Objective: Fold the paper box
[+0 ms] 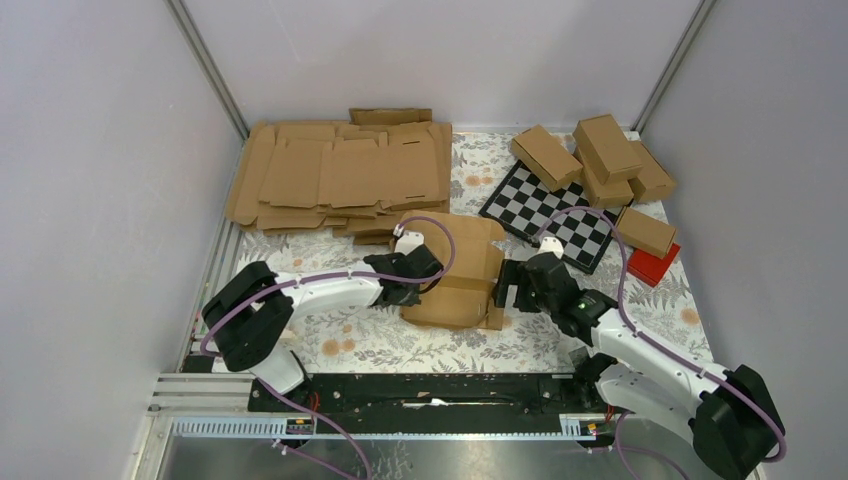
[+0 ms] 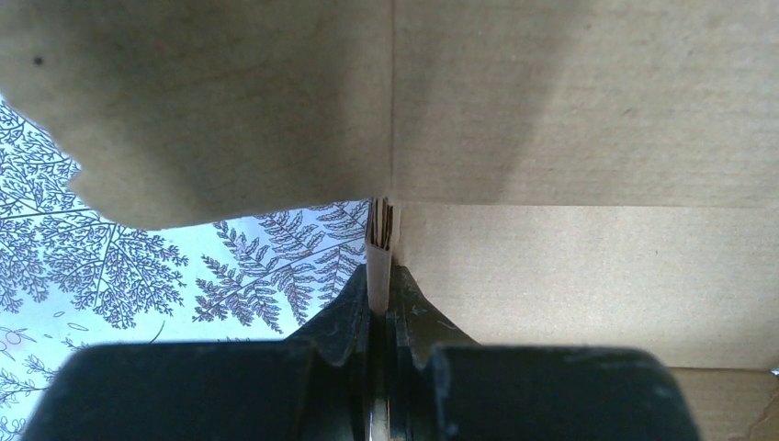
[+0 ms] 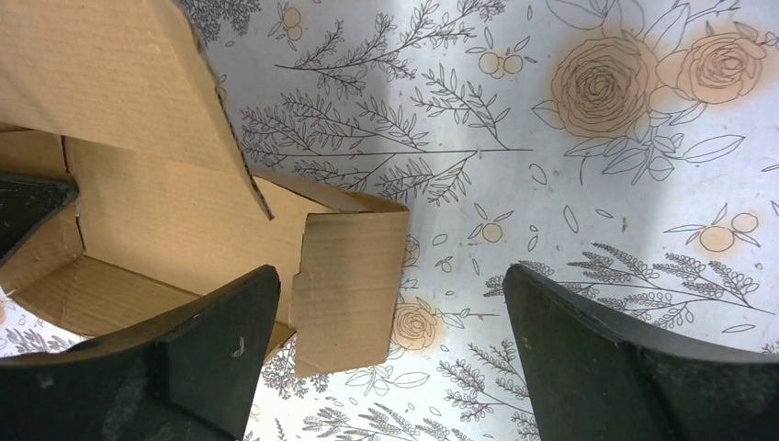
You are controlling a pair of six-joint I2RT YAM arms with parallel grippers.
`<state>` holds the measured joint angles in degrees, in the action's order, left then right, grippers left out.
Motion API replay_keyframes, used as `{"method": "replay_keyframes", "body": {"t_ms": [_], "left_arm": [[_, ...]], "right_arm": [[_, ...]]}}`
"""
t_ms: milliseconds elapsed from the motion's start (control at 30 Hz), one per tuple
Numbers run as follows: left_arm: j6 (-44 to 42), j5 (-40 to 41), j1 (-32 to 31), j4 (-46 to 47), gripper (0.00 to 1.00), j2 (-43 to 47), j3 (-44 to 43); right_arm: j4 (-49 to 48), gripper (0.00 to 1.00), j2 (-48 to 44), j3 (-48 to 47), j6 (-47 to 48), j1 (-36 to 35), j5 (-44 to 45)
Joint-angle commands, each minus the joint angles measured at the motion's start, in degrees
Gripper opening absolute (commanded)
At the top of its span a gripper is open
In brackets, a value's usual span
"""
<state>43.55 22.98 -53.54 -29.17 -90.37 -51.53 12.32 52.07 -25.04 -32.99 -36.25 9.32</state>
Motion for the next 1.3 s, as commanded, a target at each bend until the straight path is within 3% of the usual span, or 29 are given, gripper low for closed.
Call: {"method": "replay_keyframes", "body": {"t_ms": [0, 300, 600, 767, 1267], "left_arm": [[1.32, 2.45, 0.35, 2.76, 0.00, 0.53, 0.81], [4.85, 1.94, 1.12, 4.25, 0.00, 3.64, 2.87], [6.35, 4.38, 1.61, 2.83, 0.00, 4.54, 3.67], [11.51, 8.43, 2.15, -4.52, 0.00, 1.69, 0.16], [11.36, 3.09, 2.31, -2.00, 0.00, 0.28, -0.16]], "right_arm": [[0.72, 0.99, 2.65, -3.36, -0.36, 0.30, -2.81], [0.16, 1.00, 12.16, -4.90, -2.58, 0.22, -7.07], [-0.28, 1.00, 12.54, -4.19, -2.73, -0.03, -6.44], [6.42, 1.00, 13.31, -8.41, -4.23, -3.48, 1.82], [6.35, 0.99, 19.34, -12.81, -8.89, -9.67, 8.70]]}}
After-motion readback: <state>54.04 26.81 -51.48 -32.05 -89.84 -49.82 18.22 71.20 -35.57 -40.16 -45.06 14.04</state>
